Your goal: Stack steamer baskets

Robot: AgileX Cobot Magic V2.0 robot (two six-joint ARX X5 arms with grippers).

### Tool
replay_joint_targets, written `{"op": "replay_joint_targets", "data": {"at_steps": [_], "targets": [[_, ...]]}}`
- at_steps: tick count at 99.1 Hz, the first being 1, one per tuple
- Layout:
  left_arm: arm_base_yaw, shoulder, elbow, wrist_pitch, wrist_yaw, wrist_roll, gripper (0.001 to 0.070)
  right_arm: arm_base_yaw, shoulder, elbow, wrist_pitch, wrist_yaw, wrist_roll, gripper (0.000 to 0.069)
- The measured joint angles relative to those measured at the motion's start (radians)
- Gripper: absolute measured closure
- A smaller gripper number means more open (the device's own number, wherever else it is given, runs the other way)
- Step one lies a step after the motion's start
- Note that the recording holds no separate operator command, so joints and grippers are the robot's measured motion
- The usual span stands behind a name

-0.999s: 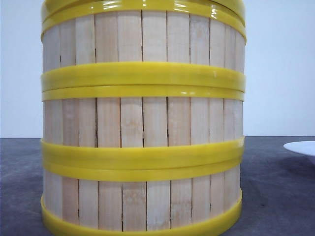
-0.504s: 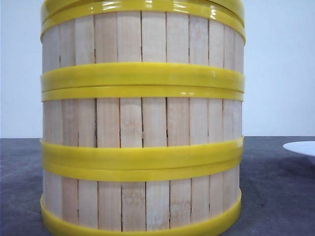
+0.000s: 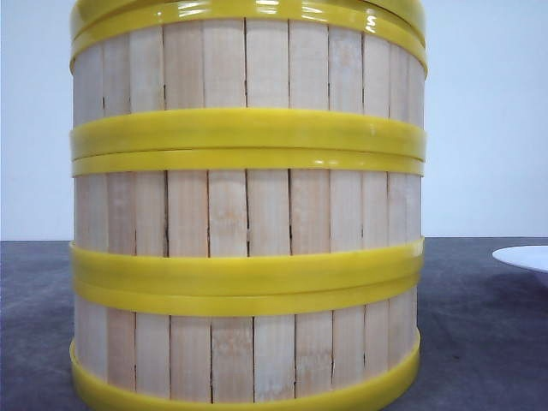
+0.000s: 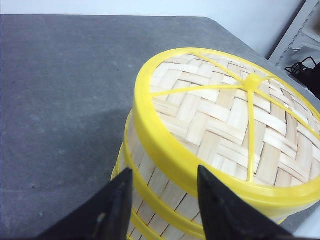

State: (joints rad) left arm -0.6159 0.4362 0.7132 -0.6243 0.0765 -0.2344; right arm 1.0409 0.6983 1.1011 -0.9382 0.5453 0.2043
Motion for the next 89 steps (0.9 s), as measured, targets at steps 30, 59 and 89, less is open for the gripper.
{"op": "replay_joint_targets", "data": {"at_steps": [30,59,89], "targets": [[0.000,0.000,0.000,0.000,-0.002,0.008,0.0674,0.000,-0.010,0.001,0.039,0.005,0.013,0.0645],[0.000,0.000,0.000,0.001,-0.002,0.008,0.0682,0.000,-0.009,0.001,0.061,0.005,0.013,0.0676],[0.000,0.000,0.000,0.001,-0.002,0.008,0.0682,0.000,-0.009,0.001,0.061,0.005,0.013,0.0676]]}}
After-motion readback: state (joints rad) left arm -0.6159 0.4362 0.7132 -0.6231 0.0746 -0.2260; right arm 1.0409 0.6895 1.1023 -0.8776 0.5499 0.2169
